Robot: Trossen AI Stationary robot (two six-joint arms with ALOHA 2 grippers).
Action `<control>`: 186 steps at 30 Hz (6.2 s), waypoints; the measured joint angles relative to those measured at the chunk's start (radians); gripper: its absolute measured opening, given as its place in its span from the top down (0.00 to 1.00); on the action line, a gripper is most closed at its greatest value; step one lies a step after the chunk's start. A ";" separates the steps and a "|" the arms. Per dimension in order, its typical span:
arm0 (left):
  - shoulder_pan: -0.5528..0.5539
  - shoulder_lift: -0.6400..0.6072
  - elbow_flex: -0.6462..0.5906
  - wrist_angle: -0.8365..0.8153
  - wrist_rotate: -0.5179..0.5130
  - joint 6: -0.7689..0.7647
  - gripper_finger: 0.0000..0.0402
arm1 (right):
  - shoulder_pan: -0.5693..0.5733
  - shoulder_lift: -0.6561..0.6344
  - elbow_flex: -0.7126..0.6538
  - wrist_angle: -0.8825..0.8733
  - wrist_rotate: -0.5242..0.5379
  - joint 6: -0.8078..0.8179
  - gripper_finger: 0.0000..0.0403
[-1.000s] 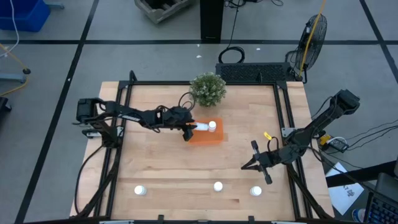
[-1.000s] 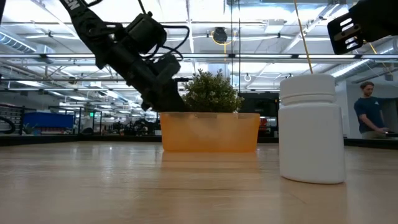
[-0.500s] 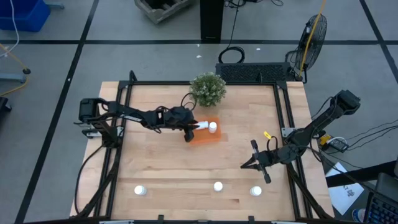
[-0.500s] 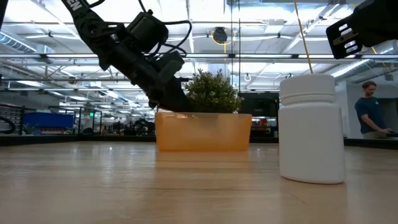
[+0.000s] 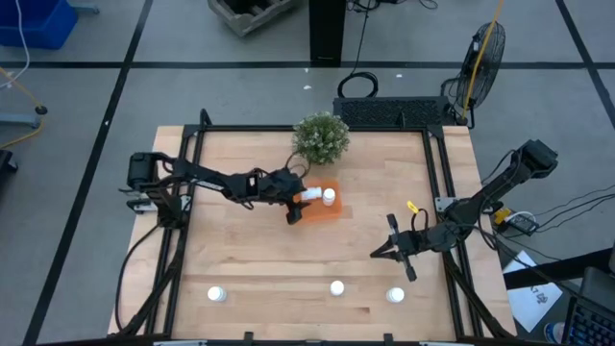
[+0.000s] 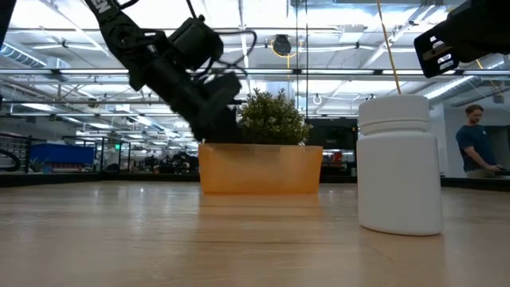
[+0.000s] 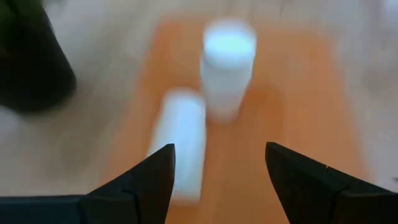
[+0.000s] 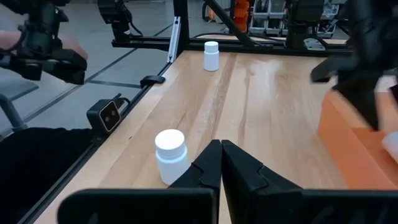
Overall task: Pick and place pill bottles into a basket
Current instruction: Put the white pill bottle into the orange bin
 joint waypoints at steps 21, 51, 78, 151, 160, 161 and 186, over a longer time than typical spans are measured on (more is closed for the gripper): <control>-0.007 0.119 0.220 -0.243 -0.165 0.153 0.36 | 0.000 0.000 -0.200 0.406 -0.004 -0.003 0.99; 0.016 0.188 0.218 -0.177 0.006 0.122 0.48 | -0.001 0.000 -0.200 0.424 0.003 -0.023 0.99; -0.030 -0.120 0.221 -0.210 -0.008 -0.070 0.54 | -0.018 0.000 -0.199 0.442 0.002 -0.040 0.99; -0.369 -0.383 -0.316 0.473 0.077 -0.116 0.54 | -0.643 0.795 0.967 -1.025 -0.265 -1.074 0.64; -0.369 -0.383 -0.316 0.465 0.077 -0.098 0.54 | -0.753 0.803 0.967 -1.119 -0.327 -1.044 0.64; -0.369 -0.383 -0.315 0.464 0.077 -0.094 0.54 | -0.754 0.807 0.967 -1.120 -0.336 -1.044 0.64; -0.373 -0.383 -0.314 0.444 0.036 -0.091 0.54 | -0.676 0.835 0.967 -1.087 -0.037 -1.087 0.64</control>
